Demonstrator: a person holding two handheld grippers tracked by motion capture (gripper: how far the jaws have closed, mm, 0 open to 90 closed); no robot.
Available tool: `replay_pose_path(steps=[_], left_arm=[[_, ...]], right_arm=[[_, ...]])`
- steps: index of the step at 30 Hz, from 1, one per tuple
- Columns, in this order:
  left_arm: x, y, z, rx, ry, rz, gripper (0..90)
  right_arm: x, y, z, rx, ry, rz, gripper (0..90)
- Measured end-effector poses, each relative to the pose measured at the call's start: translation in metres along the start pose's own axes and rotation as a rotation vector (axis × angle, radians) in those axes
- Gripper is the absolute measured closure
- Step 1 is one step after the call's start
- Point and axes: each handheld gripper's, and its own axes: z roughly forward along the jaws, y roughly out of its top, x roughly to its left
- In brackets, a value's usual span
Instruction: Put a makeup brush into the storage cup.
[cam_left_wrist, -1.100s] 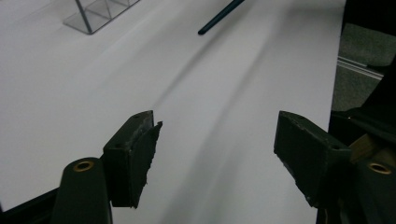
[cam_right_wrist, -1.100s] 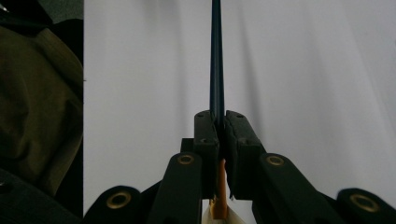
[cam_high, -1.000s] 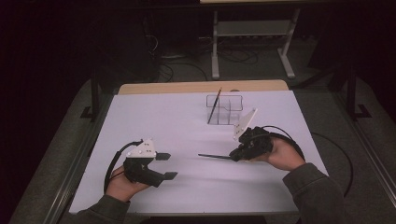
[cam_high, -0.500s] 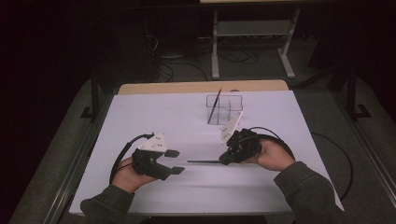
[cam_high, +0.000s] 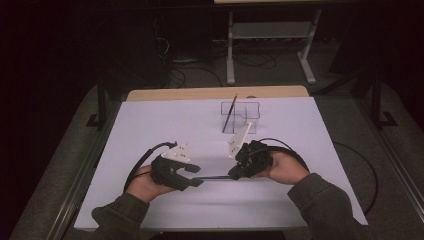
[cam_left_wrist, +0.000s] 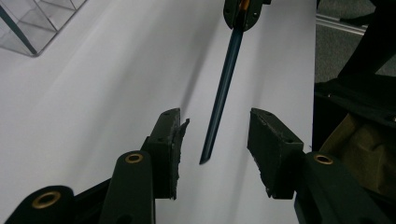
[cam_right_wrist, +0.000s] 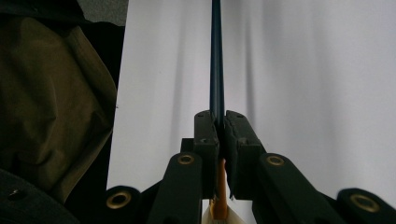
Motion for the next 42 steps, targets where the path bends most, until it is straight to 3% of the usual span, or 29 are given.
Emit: replay_pose_path(steps=[7,13,21,25,26,31,36,42], left_arm=[[-0.002,0.004,0.009,0.038,-0.026,0.019,57.0],[-0.004,0.004,0.014,0.074,-0.035,0.031,65.7],[-0.006,0.003,0.019,0.106,-0.077,0.048,79.1],[-0.009,0.003,0.021,0.121,-0.08,0.066,83.0],[-0.008,0.003,0.021,0.126,-0.076,0.088,83.5],[-0.009,0.001,0.02,0.109,-0.089,0.088,84.6],[-0.008,-0.004,0.018,0.107,-0.078,0.097,84.8],[-0.008,-0.008,0.015,0.097,-0.082,0.097,84.8]], right_arm=[[0.003,0.007,0.006,0.01,0.009,-0.018,83.3],[0.005,0.014,0.011,0.016,0.02,-0.037,83.3],[0.009,0.018,0.013,0.015,0.023,-0.052,83.4],[0.01,0.019,0.014,0.022,0.017,-0.063,83.3],[0.01,0.019,0.015,0.024,0.017,-0.065,83.2],[0.011,0.016,0.015,0.008,0.012,-0.056,81.2],[0.008,0.009,0.015,-0.01,0.02,-0.031,70.8],[0.006,0.005,0.017,-0.015,0.025,-0.029,68.8]])
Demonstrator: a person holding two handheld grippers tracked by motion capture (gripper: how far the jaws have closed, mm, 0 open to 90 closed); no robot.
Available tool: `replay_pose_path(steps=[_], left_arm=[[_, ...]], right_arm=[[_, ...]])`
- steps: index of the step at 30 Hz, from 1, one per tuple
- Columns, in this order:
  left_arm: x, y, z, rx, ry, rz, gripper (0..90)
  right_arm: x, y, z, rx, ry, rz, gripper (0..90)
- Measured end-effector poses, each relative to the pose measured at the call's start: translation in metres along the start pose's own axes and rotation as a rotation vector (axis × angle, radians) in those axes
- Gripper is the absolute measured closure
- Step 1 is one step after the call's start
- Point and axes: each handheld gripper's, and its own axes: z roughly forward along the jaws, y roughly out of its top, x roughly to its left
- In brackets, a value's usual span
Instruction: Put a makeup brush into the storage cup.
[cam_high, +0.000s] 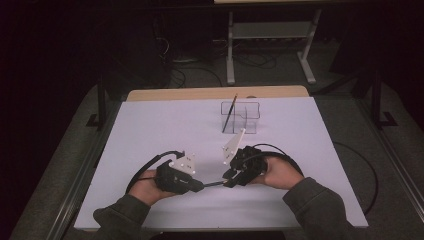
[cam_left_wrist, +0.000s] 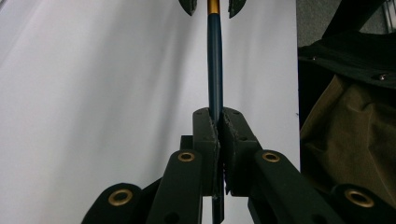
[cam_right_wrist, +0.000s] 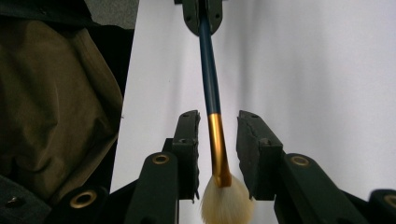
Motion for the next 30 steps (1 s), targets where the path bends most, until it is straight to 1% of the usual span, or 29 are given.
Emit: replay_pose_path(steps=[1,3,5,8,11,14,15,16,18,22,24,25,26,28,30], left_arm=[[0.0,0.0,-0.001,0.0,-0.001,0.004,84.8],[0.0,-0.001,-0.001,-0.005,-0.002,-0.001,84.8],[0.0,-0.001,-0.002,-0.01,-0.005,0.001,84.8],[0.0,-0.001,-0.001,-0.006,-0.013,0.004,84.6],[0.0,-0.001,-0.001,-0.008,-0.014,0.002,84.1],[0.0,0.0,-0.002,-0.018,-0.007,-0.001,82.6],[0.0,0.0,-0.002,-0.012,-0.001,0.001,80.2],[-0.001,0.001,-0.002,-0.014,0.004,-0.002,78.7],[-0.001,0.001,-0.002,-0.011,0.007,-0.002,75.5],[-0.001,0.003,-0.002,-0.004,0.004,0.001,73.7],[-0.002,0.004,-0.002,0.004,0.002,0.005,73.9],[-0.002,0.004,-0.001,0.0,0.004,0.005,74.3],[-0.003,0.005,-0.001,0.002,0.002,0.006,75.2],[-0.004,0.006,0.0,0.009,-0.009,0.012,78.4],[-0.004,0.006,0.001,0.019,0.002,0.021,83.0]], right_arm=[[0.0,0.0,0.0,0.001,-0.004,-0.004,70.5],[0.001,0.0,0.001,0.0,0.004,-0.008,74.5],[0.002,0.0,0.001,0.001,0.003,-0.021,80.0],[0.002,0.001,0.001,0.007,0.019,-0.039,82.3],[0.003,0.002,0.001,0.01,0.02,-0.048,82.9],[0.003,0.003,-0.002,0.02,0.029,-0.04,83.2],[0.002,0.004,-0.002,0.021,0.028,-0.048,83.2],[0.003,0.005,-0.003,0.032,0.032,-0.041,83.2],[0.003,0.008,-0.003,0.045,0.031,-0.051,83.3],[0.004,0.014,-0.004,0.087,0.025,-0.07,83.3],[0.005,0.018,-0.005,0.112,0.02,-0.068,83.3],[0.004,0.019,-0.005,0.115,0.017,-0.083,83.3],[0.005,0.021,-0.005,0.12,0.018,-0.071,83.3],[0.005,0.024,-0.006,0.123,0.014,-0.078,83.3],[0.006,0.026,-0.006,0.126,0.017,-0.084,83.2]])
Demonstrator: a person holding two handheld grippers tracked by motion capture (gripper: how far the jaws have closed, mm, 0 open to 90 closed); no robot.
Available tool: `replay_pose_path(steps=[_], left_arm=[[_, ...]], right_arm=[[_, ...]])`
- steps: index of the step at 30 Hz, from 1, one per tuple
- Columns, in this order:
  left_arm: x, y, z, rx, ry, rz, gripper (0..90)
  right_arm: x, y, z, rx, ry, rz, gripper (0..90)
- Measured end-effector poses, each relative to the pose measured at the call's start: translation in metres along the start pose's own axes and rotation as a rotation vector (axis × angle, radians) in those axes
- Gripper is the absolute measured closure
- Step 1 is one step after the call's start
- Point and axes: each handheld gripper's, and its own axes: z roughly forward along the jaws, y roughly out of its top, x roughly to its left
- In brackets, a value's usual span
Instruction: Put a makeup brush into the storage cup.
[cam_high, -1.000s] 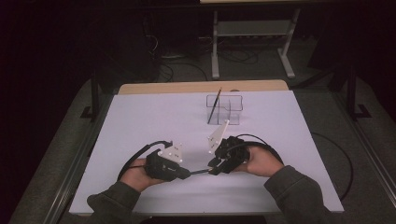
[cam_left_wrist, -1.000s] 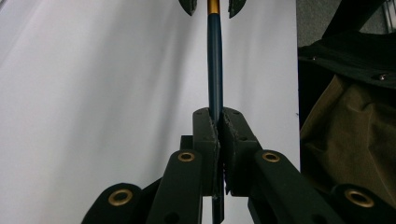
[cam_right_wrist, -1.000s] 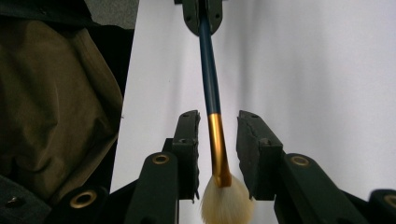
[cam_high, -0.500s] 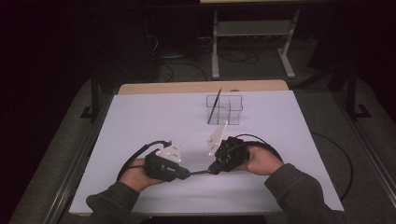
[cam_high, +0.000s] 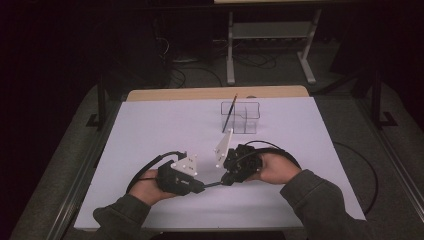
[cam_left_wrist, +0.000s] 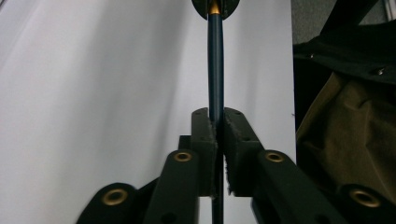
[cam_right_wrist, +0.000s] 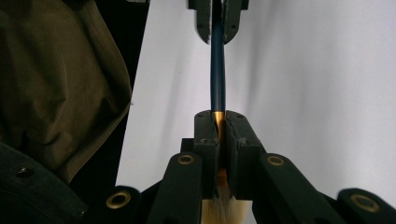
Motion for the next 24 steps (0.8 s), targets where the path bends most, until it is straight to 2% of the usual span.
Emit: replay_pose_path(steps=[5,10,14,20,22,23,24], left_arm=[[0.0,-0.001,0.0,0.002,0.0,0.009,84.1],[0.0,-0.004,-0.002,-0.02,-0.004,0.005,84.4],[0.001,-0.007,-0.002,-0.037,-0.005,-0.002,84.5],[0.001,-0.006,0.0,-0.028,-0.024,-0.002,84.2],[0.0,-0.005,0.001,-0.018,-0.026,-0.015,81.2],[0.0,-0.003,0.003,0.0,-0.024,-0.023,72.4],[0.0,-0.001,0.004,0.009,-0.021,-0.017,68.3]], right_arm=[[-0.001,0.0,0.001,-0.002,0.007,0.01,82.2],[-0.003,-0.005,-0.002,-0.047,0.006,0.016,76.6],[-0.003,-0.009,-0.004,-0.062,0.006,0.02,79.1],[-0.002,-0.008,-0.004,-0.051,0.022,0.01,82.8],[-0.003,-0.007,-0.003,-0.046,0.029,0.004,83.1],[-0.003,-0.006,-0.004,-0.034,0.036,0.018,83.2],[-0.004,-0.004,-0.004,-0.023,0.036,0.011,83.3]])
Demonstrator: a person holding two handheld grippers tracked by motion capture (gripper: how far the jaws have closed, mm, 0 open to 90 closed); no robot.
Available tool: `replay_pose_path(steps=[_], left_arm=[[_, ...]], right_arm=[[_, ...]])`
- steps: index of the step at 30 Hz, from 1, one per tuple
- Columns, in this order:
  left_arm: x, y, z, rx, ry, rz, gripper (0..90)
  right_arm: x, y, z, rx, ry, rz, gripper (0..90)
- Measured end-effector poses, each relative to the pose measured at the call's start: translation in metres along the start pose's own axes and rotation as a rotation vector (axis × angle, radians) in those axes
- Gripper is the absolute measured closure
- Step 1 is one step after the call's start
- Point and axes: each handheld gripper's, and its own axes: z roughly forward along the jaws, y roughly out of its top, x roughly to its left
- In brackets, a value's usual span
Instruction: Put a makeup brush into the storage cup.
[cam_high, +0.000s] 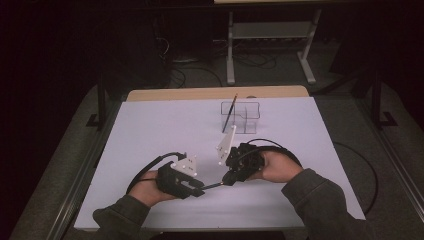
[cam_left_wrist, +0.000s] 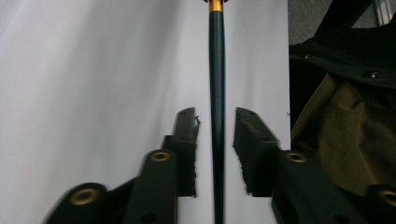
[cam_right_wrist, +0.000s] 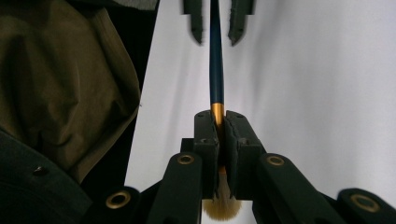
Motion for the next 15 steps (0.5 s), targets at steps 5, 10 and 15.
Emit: replay_pose_path(steps=[5,10,15], left_arm=[[-0.001,0.005,0.002,0.011,0.011,0.013,69.7],[-0.002,0.007,0.003,0.008,0.022,0.016,76.5],[-0.001,0.005,0.0,0.004,0.028,0.015,83.6]], right_arm=[[0.0,0.01,-0.002,0.067,-0.012,0.006,83.4],[0.001,0.017,-0.004,0.1,-0.016,-0.006,83.4],[0.002,0.018,-0.005,0.083,-0.02,-0.001,82.0]])
